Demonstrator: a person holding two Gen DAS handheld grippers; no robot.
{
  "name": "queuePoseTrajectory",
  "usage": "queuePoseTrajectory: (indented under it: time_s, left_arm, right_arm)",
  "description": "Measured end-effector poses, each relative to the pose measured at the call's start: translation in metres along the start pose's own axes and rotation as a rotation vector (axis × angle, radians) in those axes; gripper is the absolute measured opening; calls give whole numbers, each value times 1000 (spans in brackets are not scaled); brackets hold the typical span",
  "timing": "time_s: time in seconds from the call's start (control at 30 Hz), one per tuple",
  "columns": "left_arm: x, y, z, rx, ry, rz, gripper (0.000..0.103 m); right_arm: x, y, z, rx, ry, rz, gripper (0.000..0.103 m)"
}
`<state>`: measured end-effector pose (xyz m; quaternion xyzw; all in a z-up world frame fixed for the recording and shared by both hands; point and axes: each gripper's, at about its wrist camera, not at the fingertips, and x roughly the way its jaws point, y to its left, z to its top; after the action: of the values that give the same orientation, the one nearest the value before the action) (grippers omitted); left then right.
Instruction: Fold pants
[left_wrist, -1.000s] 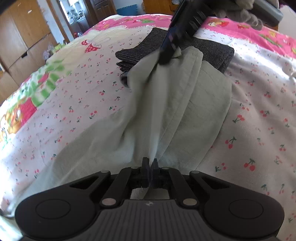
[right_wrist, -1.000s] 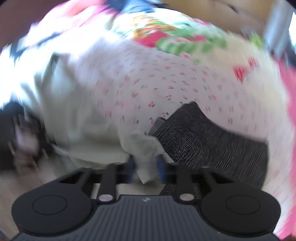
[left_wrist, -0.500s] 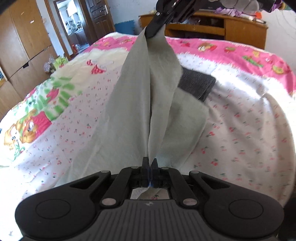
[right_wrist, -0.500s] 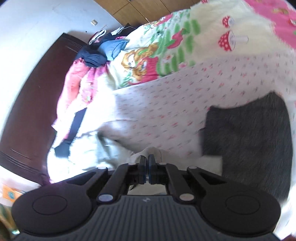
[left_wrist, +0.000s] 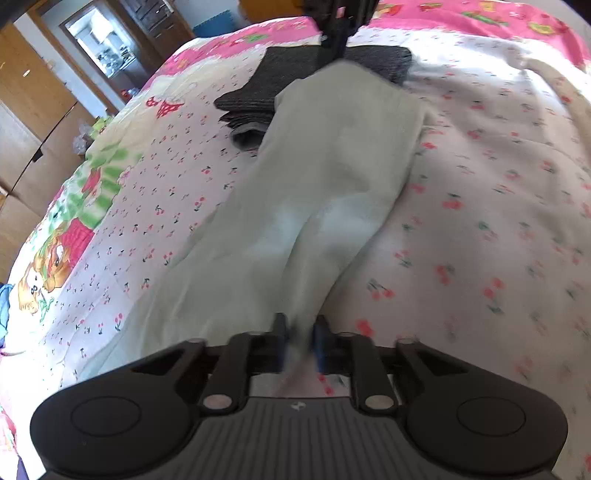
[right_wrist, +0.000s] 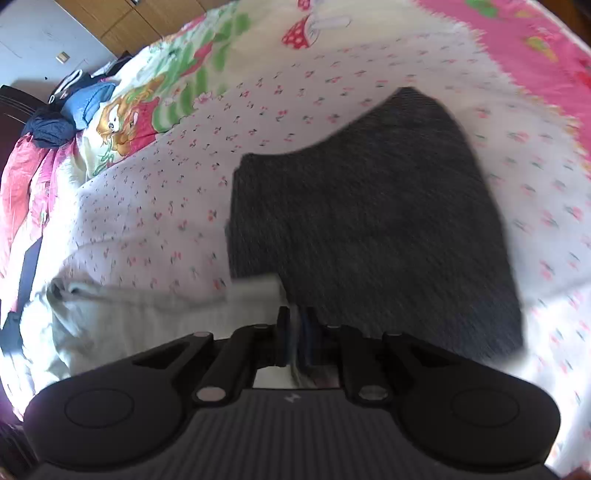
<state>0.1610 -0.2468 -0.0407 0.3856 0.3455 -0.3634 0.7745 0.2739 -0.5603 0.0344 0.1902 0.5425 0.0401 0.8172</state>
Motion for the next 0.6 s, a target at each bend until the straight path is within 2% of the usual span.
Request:
queuePoseTrajectory:
  time_s: [0.03,0.1,0.17,0.2,0.23,0.3,0.33,0.37,0.43,0.53,0.6]
  left_arm:
    - [-4,0,-2,-7,-5,-7,35]
    - [-11,2,-2,-21,-10,-23,35]
    - [-17,4,-1,-38,-31,-30,35]
    - [-21,4,1,-47,-44,-36,35]
    - [-21,6,2,-58,-58,-37,35]
    - [-16,8,6,-74,-67,-45,36]
    - [-12,8,7,-73,-59,-49,36]
    - [-9,7,9,-64,-56,-44,36]
    - [-5,5,10,-47,-59,-36,36]
    - [-2,6,11,-78,-57,-51,36]
    - [-1,5,11,-94,-48,-56,36]
  right_arm:
    - [-9,-4,-9,17,-23,-3,18]
    - [-24,-12,-25,78,-61,37,39]
    - [-26,-16,-36,103,-80,83,47]
    - [-21,-16,-38,105,-78,113,47]
    - [-14,-15,-37,104,-76,136,46]
    - [6,-11,-37,84,-61,104,40]
    - [12,-8,-35,80,-53,86,29]
    - [16,-7,-33,90,-45,104,8]
    - [8,-1,-29,114,-72,140,7]
    - [-11,20,-19,41,-154,159,6]
    - [-7,28,-16,-34,-149,120,12]
